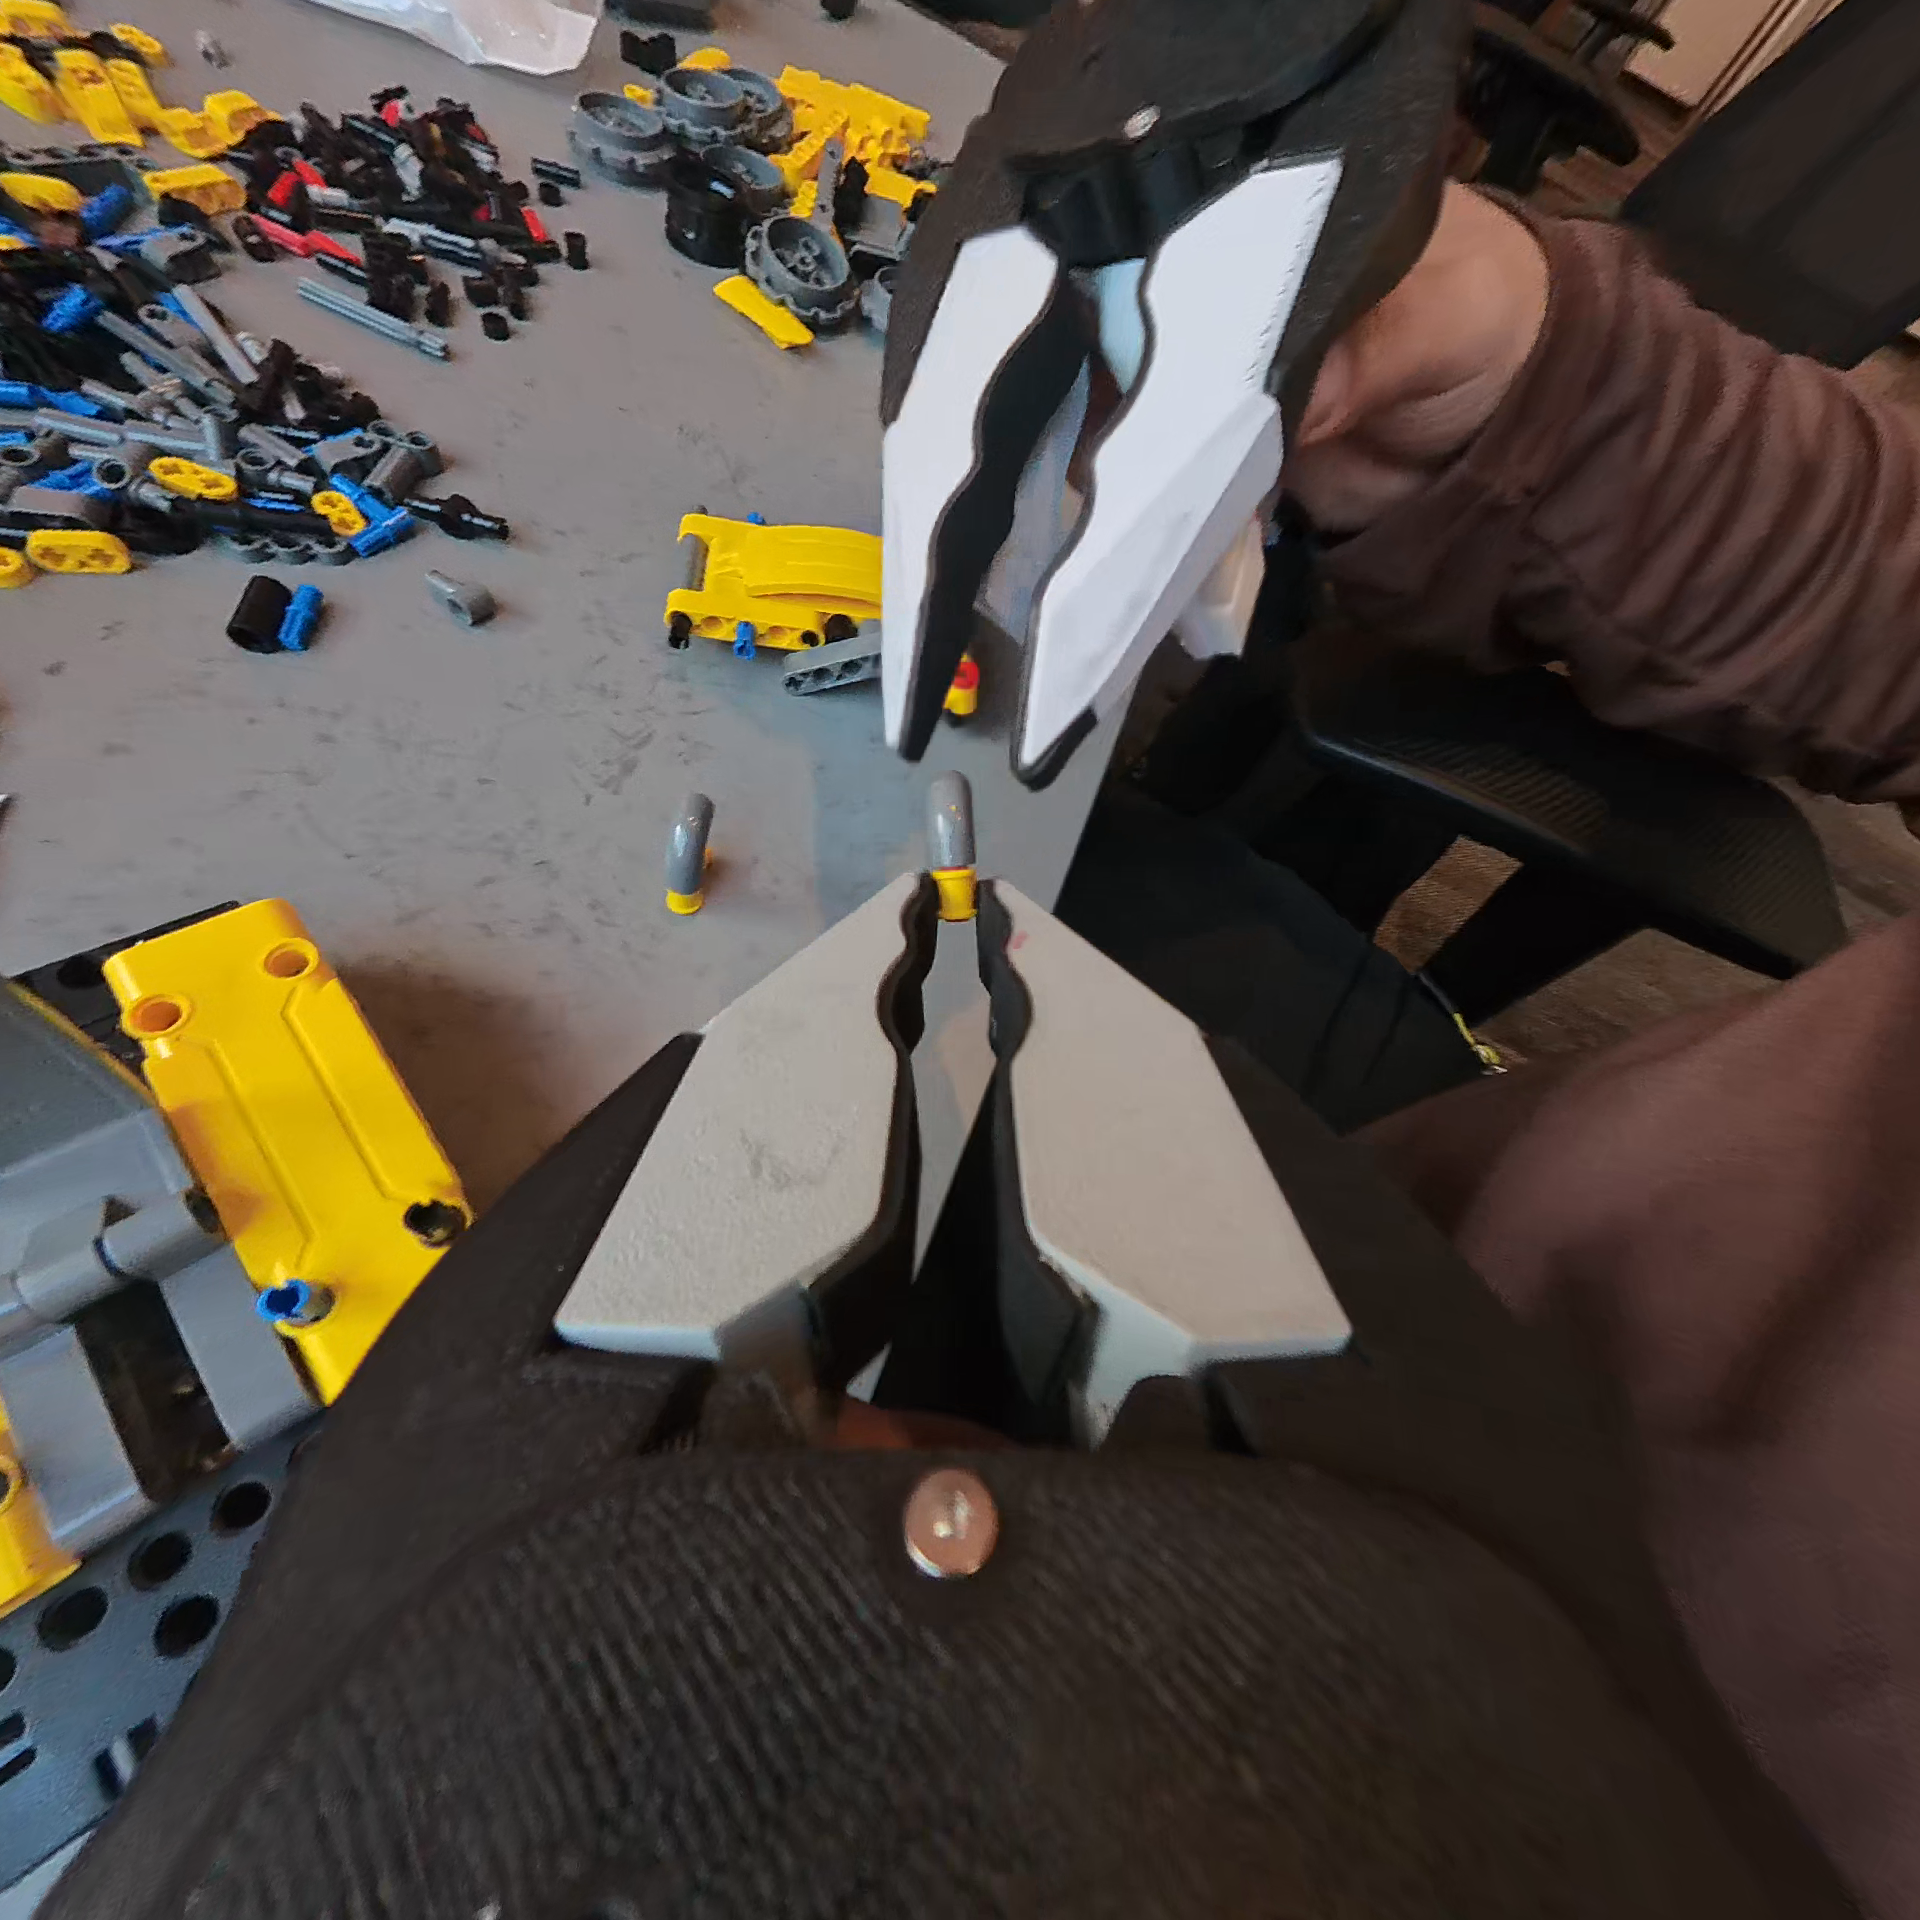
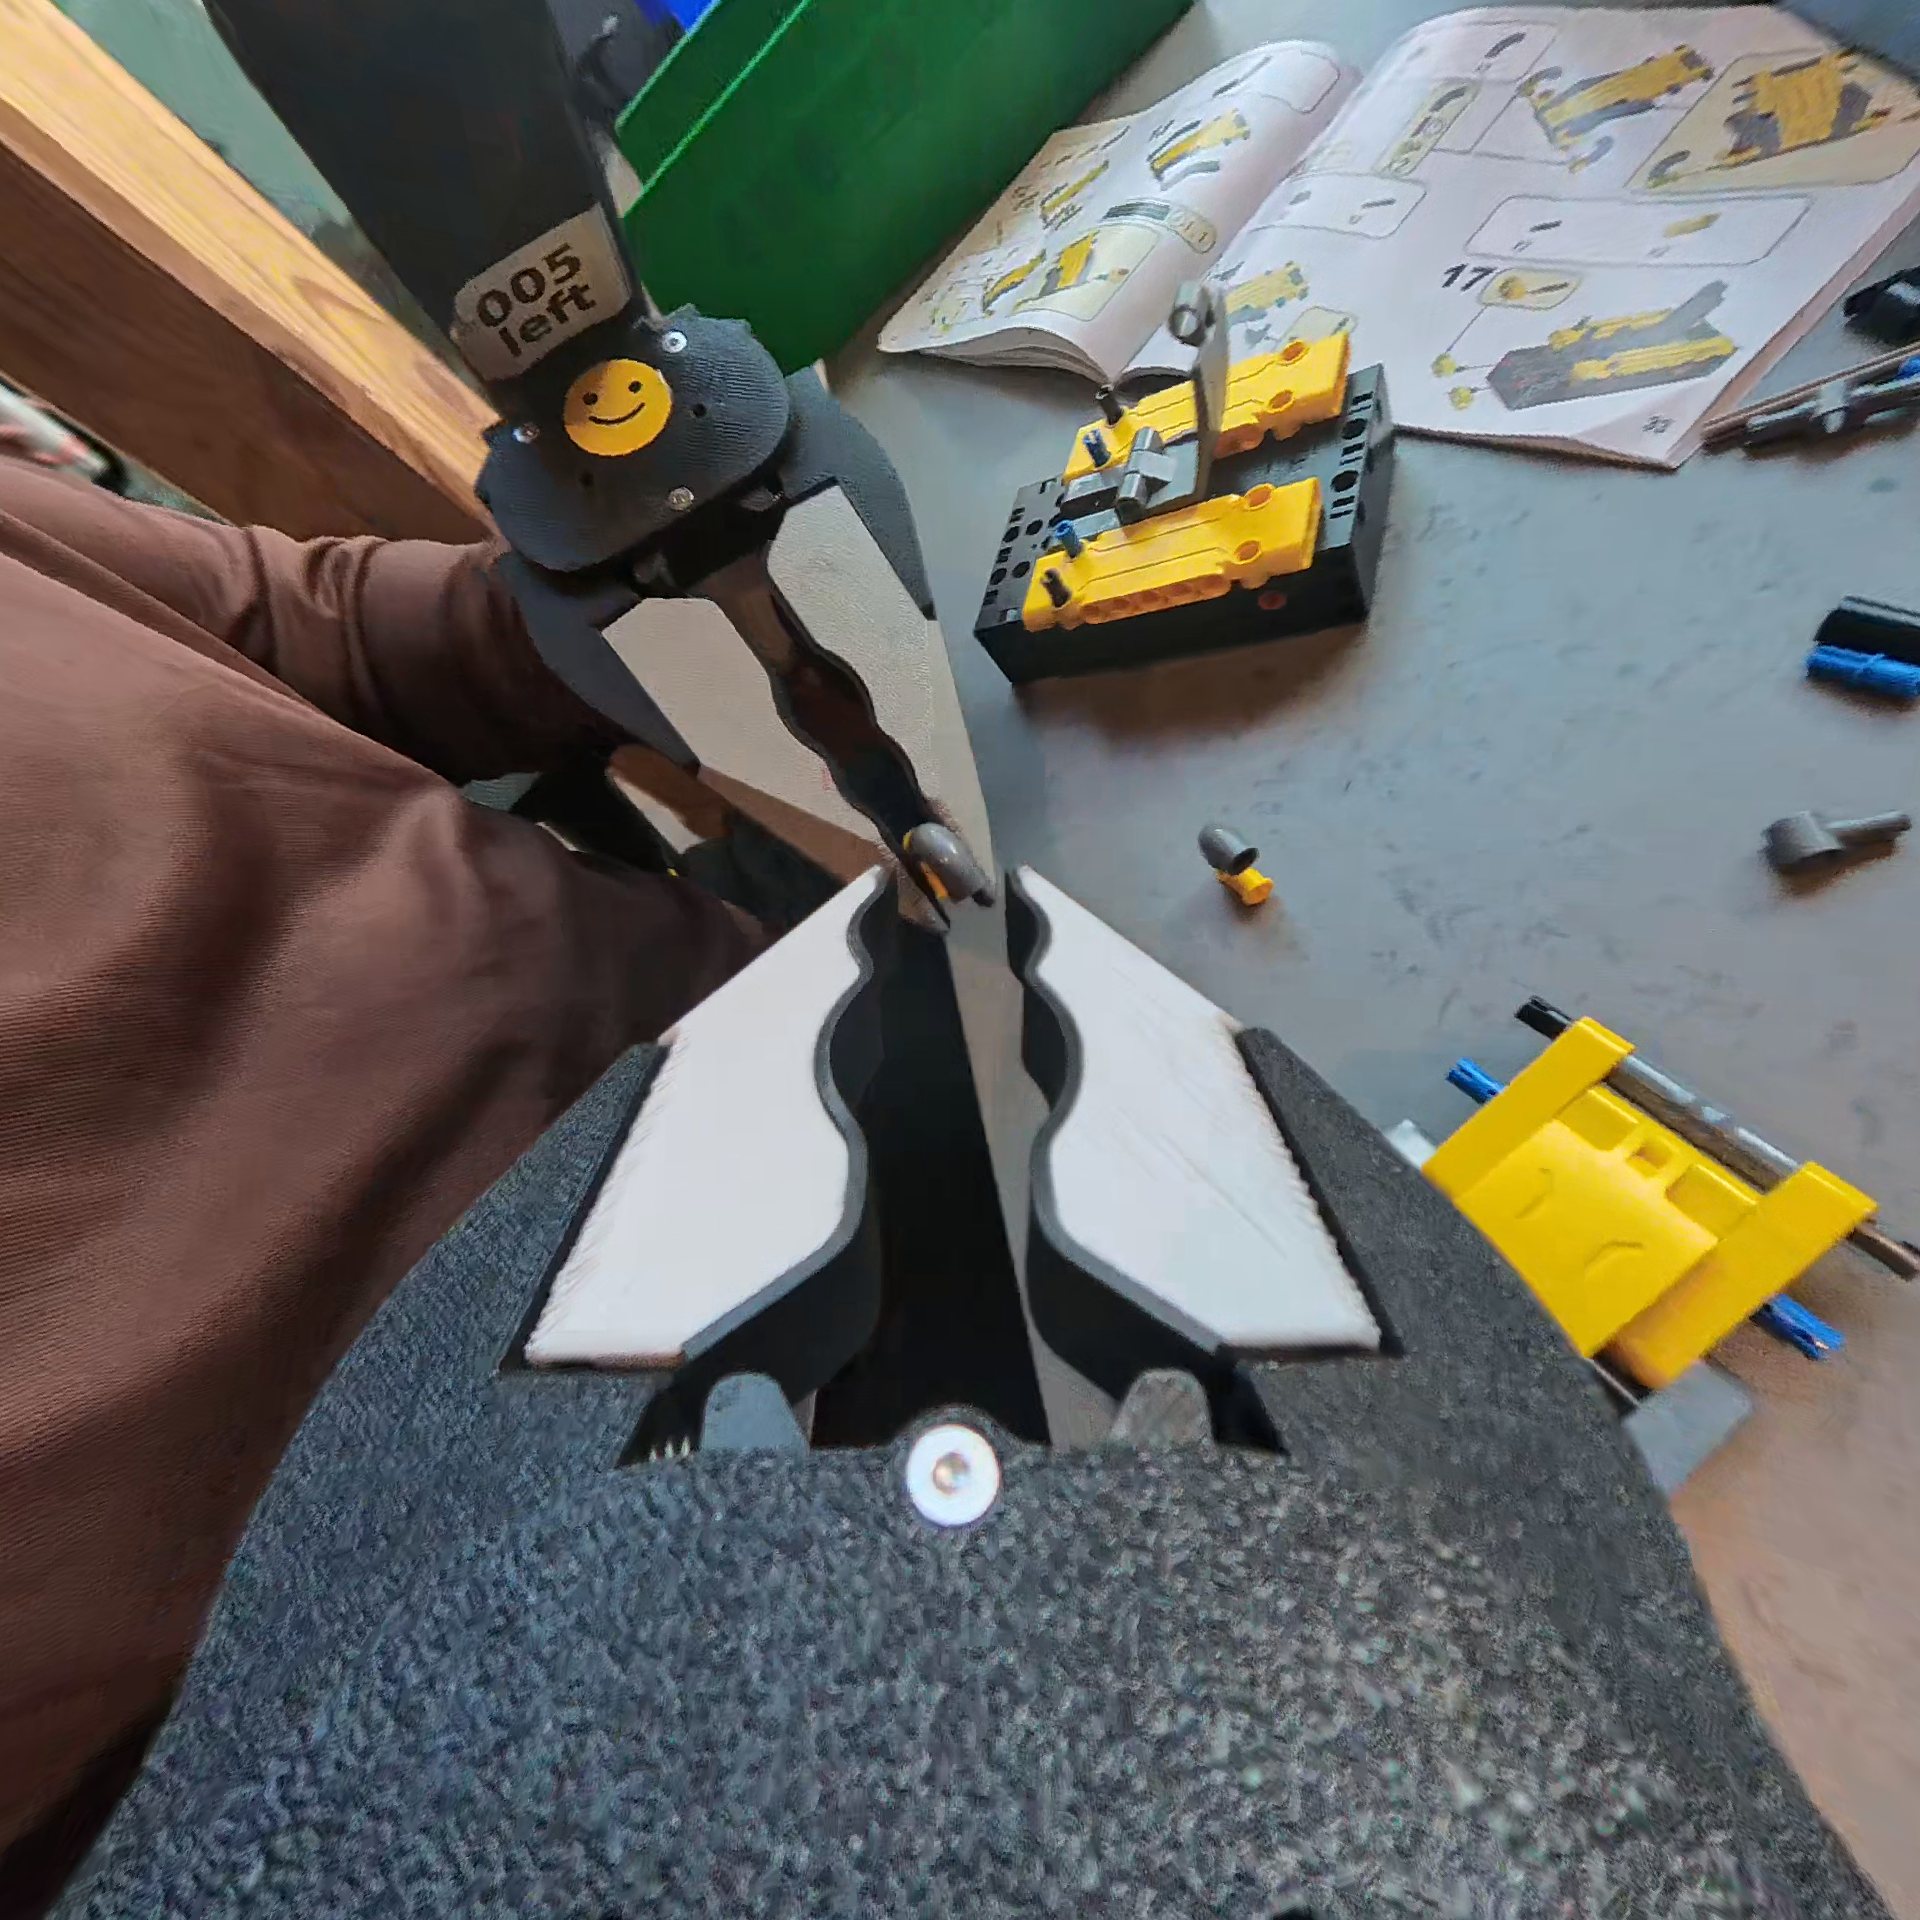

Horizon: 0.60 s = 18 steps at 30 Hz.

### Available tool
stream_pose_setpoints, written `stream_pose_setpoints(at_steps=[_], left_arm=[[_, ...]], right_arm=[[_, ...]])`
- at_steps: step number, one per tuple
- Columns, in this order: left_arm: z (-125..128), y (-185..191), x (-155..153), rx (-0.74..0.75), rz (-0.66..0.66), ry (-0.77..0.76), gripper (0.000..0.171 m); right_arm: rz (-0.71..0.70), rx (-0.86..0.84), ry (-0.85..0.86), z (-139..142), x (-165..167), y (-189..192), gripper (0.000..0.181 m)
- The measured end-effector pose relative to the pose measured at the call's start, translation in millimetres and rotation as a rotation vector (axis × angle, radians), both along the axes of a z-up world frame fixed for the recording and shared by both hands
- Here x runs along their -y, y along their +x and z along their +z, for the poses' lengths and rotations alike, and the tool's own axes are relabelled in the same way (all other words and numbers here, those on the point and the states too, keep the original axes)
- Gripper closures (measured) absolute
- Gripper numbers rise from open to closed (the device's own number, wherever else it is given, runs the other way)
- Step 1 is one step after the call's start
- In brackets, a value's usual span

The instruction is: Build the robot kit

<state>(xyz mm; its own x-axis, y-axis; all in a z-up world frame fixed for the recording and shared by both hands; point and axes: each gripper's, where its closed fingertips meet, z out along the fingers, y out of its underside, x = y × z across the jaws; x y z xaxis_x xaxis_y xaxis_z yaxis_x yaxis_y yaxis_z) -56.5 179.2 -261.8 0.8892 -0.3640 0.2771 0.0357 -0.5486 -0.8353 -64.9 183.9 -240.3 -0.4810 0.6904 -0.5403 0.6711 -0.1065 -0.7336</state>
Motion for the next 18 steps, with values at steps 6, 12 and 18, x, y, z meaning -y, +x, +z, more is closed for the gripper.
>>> stream_pose_setpoints(at_steps=[6, 12, 18], left_arm=[[-27, -34, -2, -0.43, 0.103, -0.024, 0.167], [-37, -26, -8, -0.471, 0.075, -0.043, 0.167], [-28, -18, -16, -0.478, 0.05, 0.035, 0.167]], right_arm=[[-0.053, -0.069, 0.236, -14, -10, 1, 0.162], [-0.087, -0.099, 0.432, -33, -14, -3, 0.164], [-0.119, -0.087, 0.445, -38, -16, -5, 0.164]])
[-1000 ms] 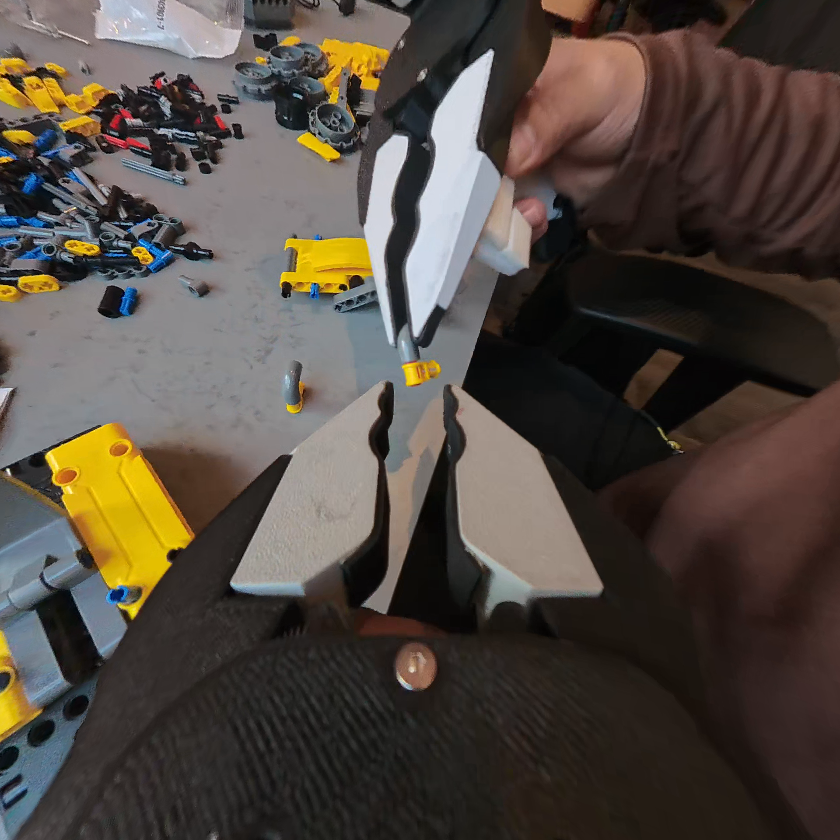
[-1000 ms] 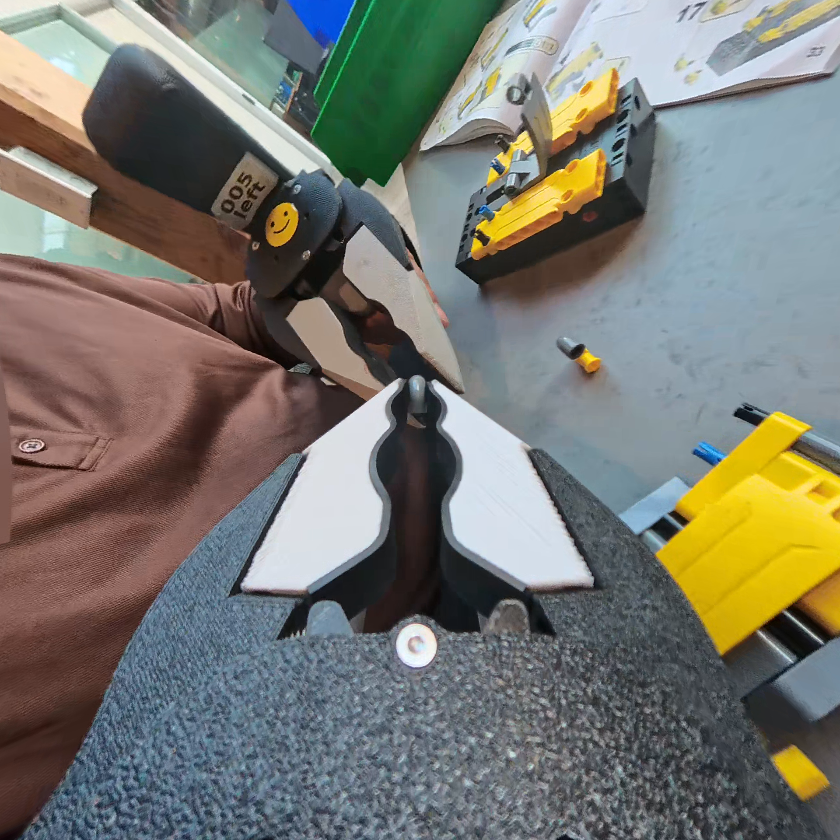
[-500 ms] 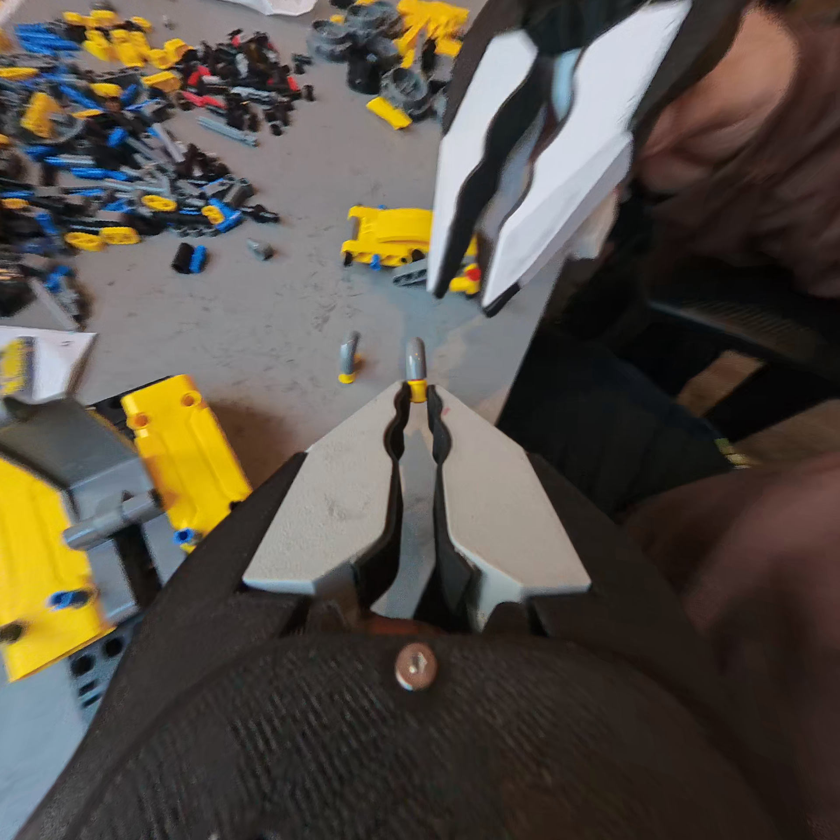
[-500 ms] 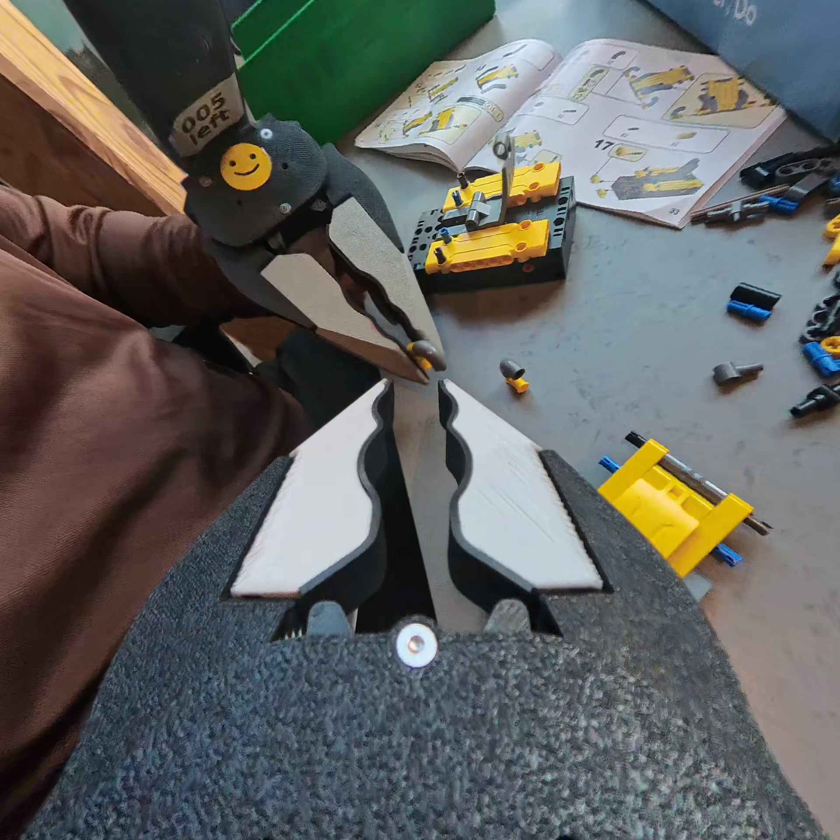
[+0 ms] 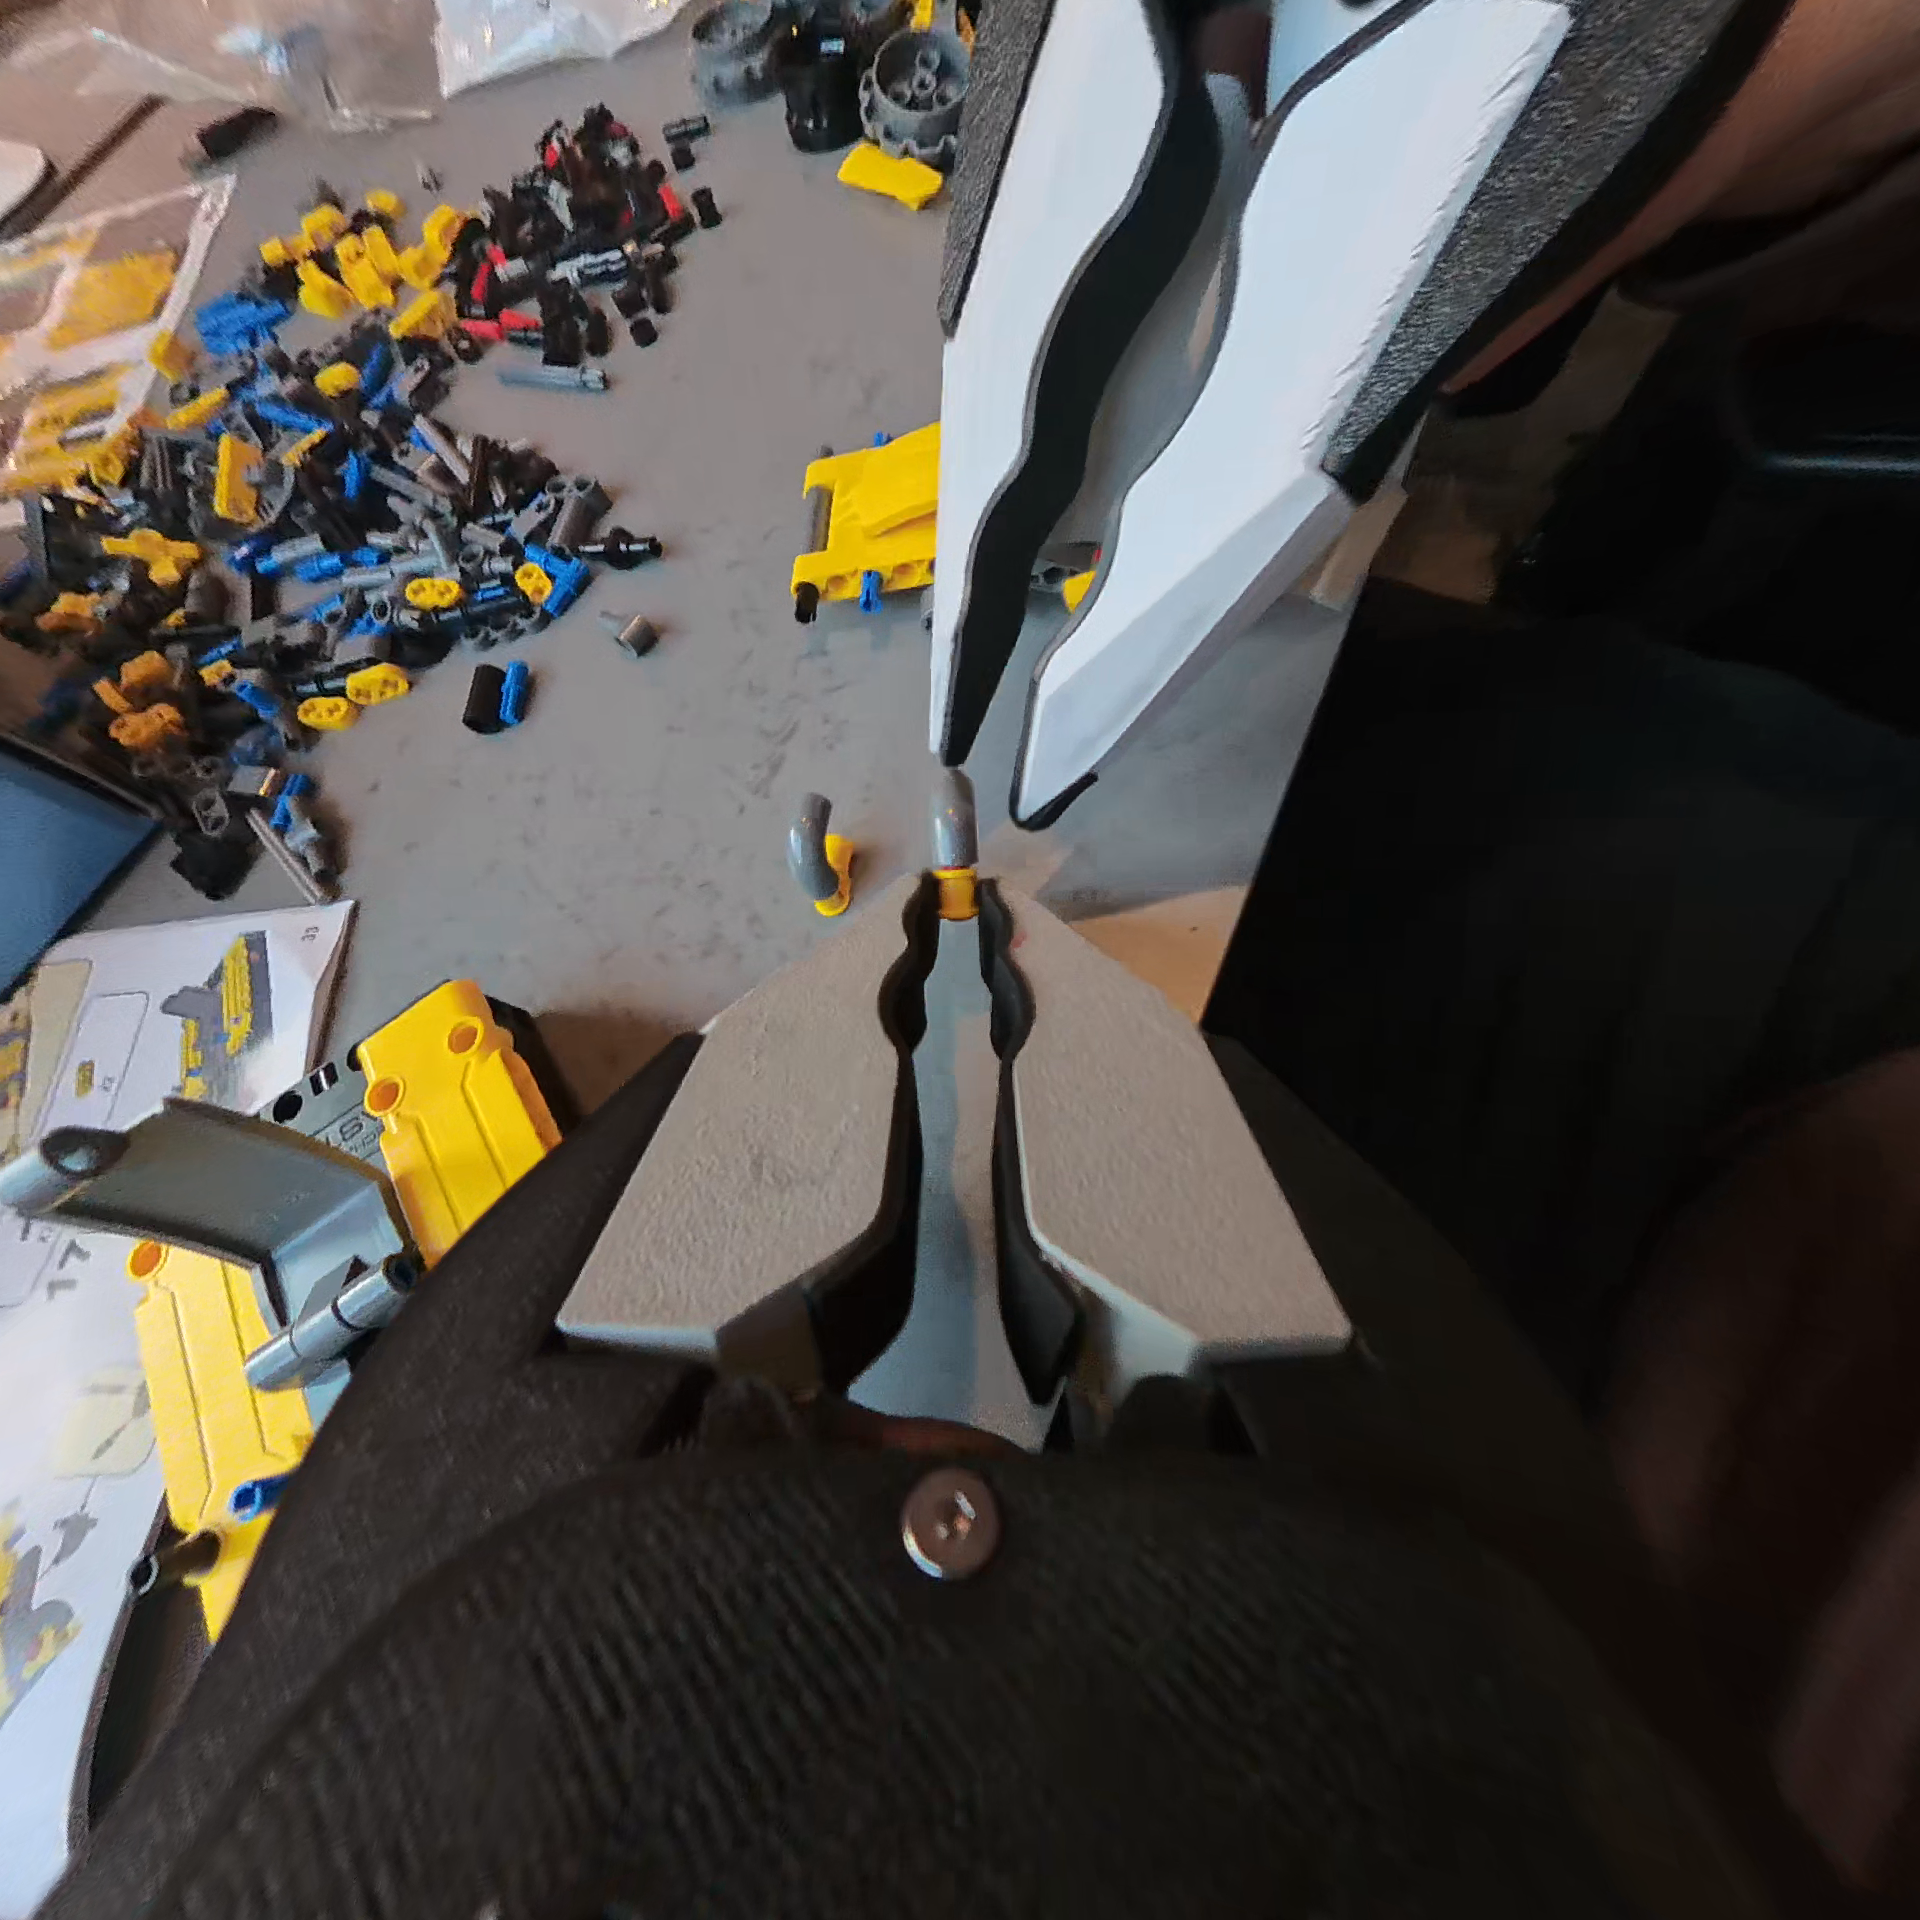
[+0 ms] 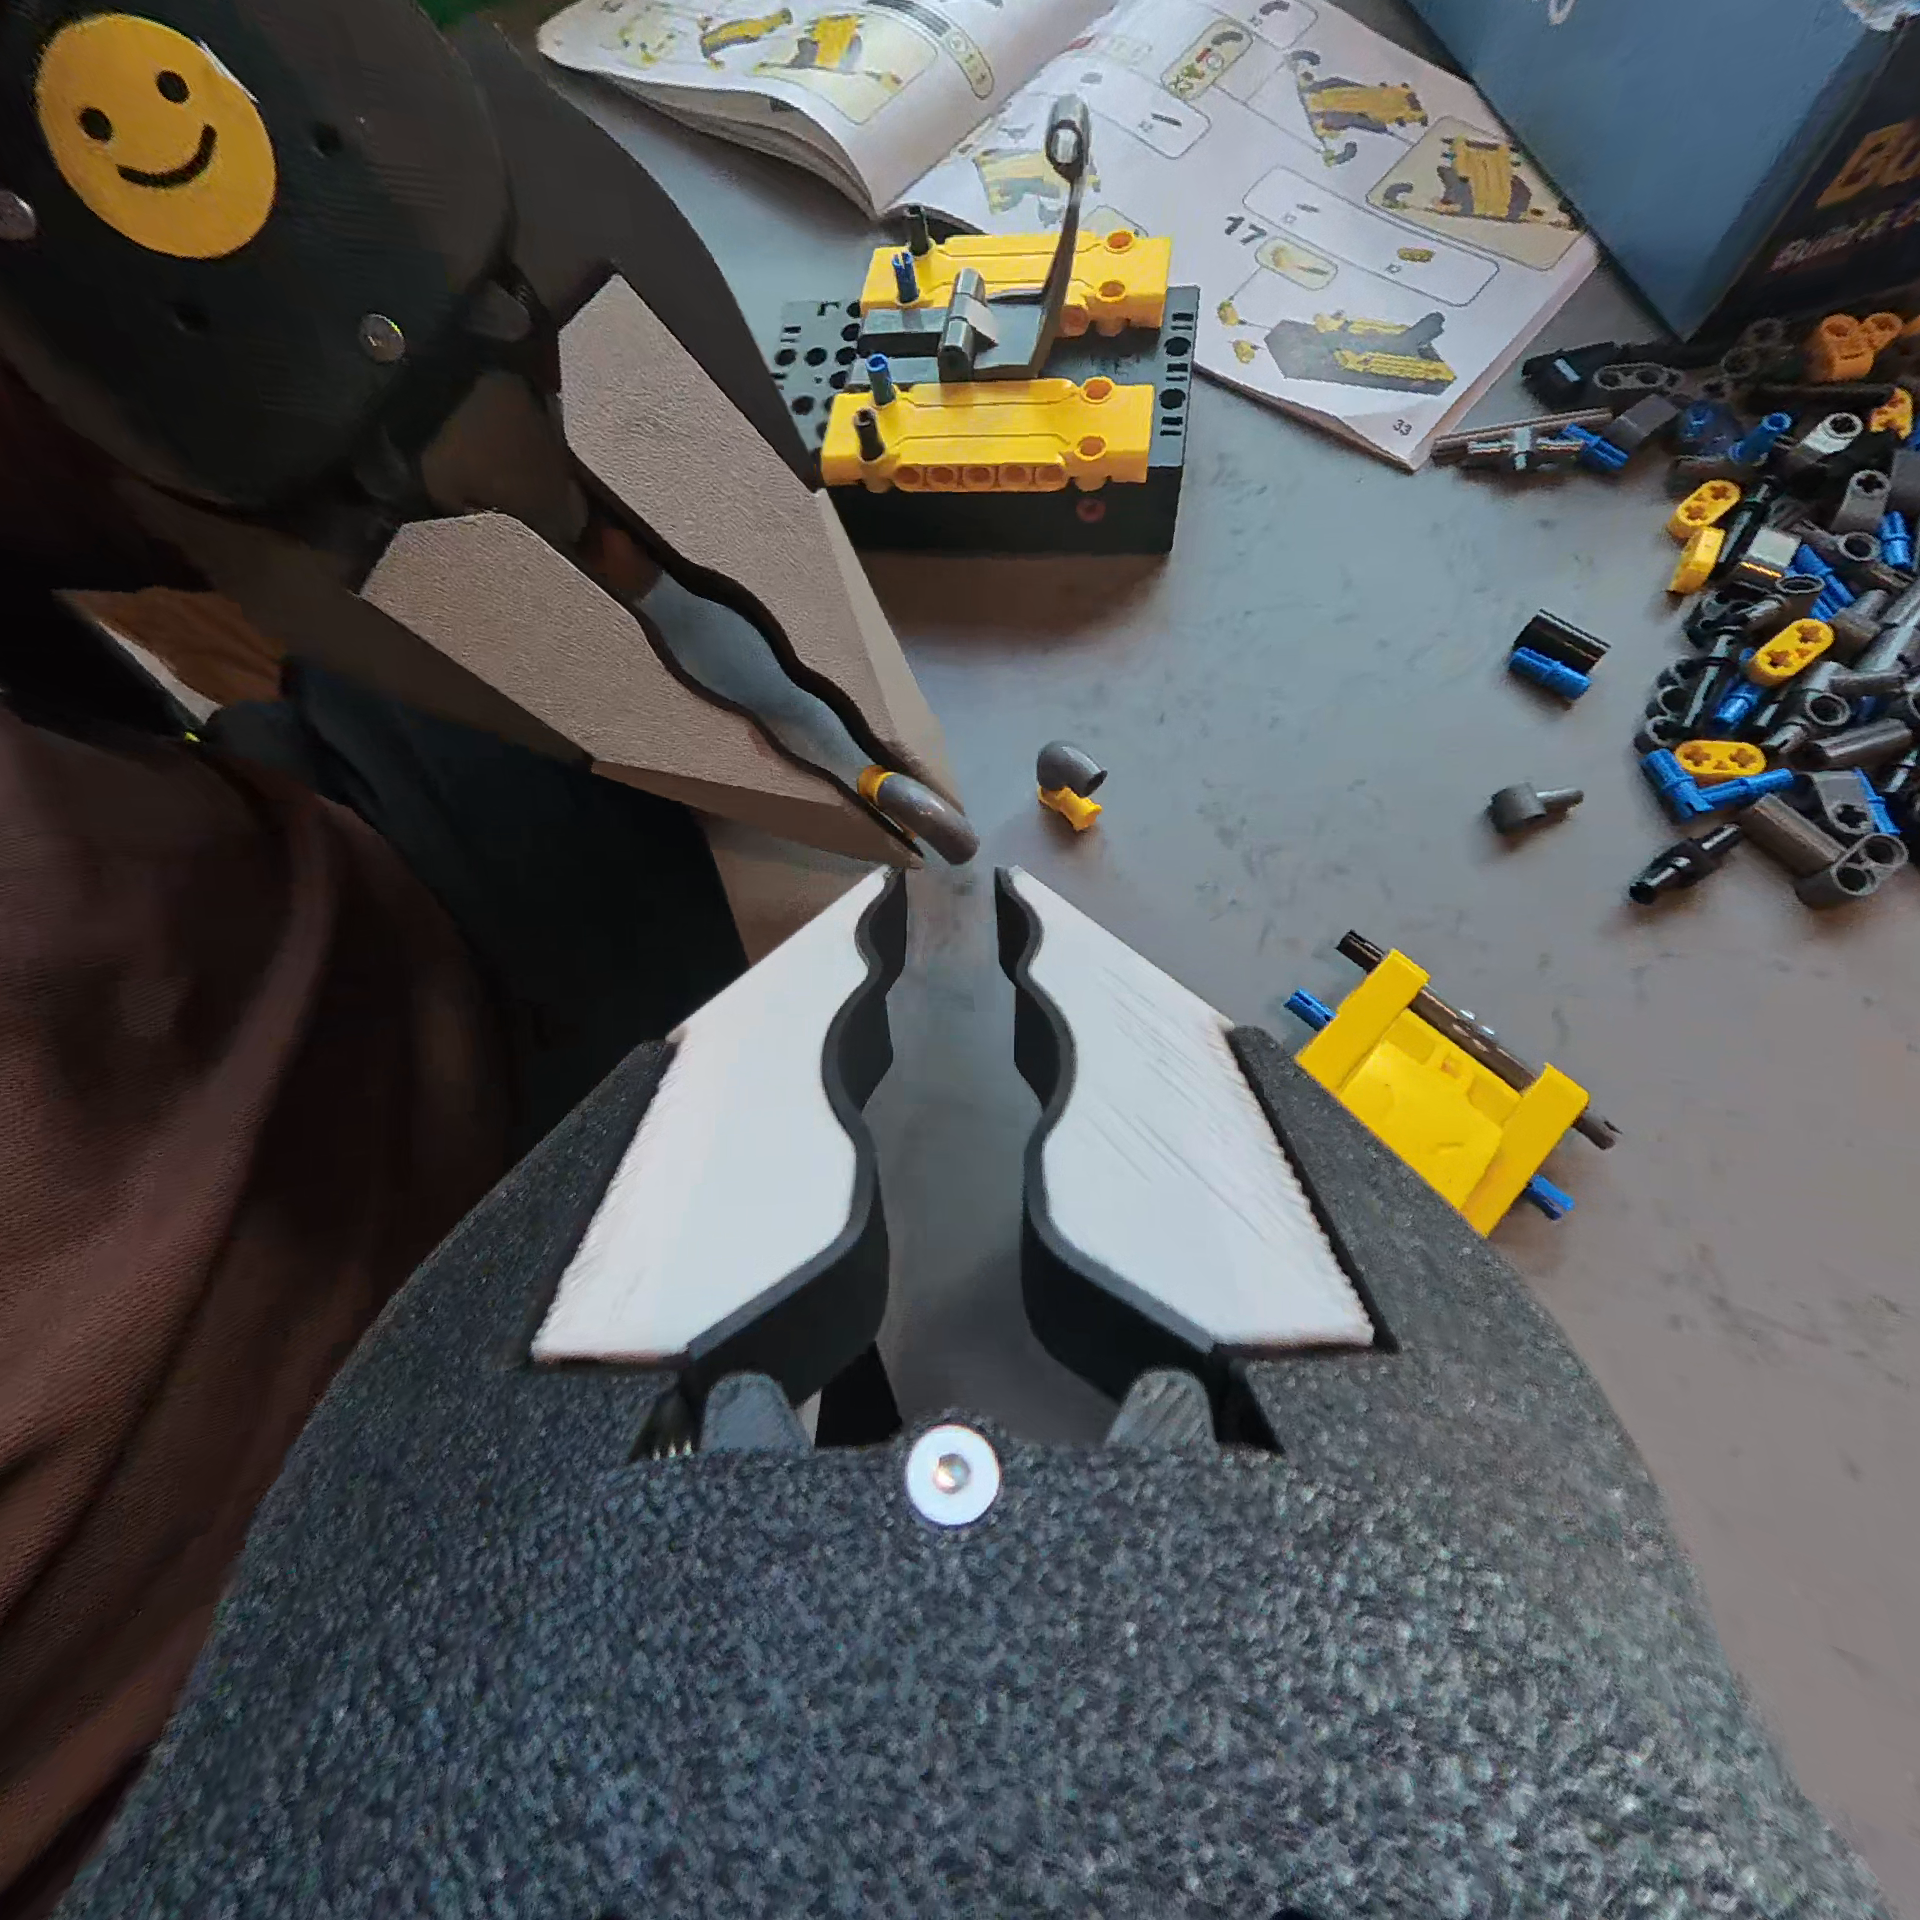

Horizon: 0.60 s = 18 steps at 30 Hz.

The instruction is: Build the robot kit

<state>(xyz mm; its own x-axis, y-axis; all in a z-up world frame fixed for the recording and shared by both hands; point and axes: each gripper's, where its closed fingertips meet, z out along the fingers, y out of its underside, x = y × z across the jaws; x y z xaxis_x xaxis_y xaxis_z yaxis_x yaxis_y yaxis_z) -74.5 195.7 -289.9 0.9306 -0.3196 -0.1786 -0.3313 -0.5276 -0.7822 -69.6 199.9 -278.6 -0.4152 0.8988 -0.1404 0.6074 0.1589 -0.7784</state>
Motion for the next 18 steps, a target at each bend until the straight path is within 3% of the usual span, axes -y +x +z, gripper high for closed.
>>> stream_pose_setpoints(at_steps=[7, 12, 18], left_arm=[[16, -1, 2, -0.126, 0.026, 0.181, 0.167], [28, -3, 5, -0.154, 0.062, 0.294, 0.167], [30, 1, 12, -0.253, 0.057, 0.378, 0.167]], right_arm=[[-0.068, -0.017, -0.232, 20, 9, -3, 0.165], [-0.077, -0.094, -0.292, 37, 20, -6, 0.159], [-0.082, -0.143, -0.395, 44, 32, -9, 0.169]])
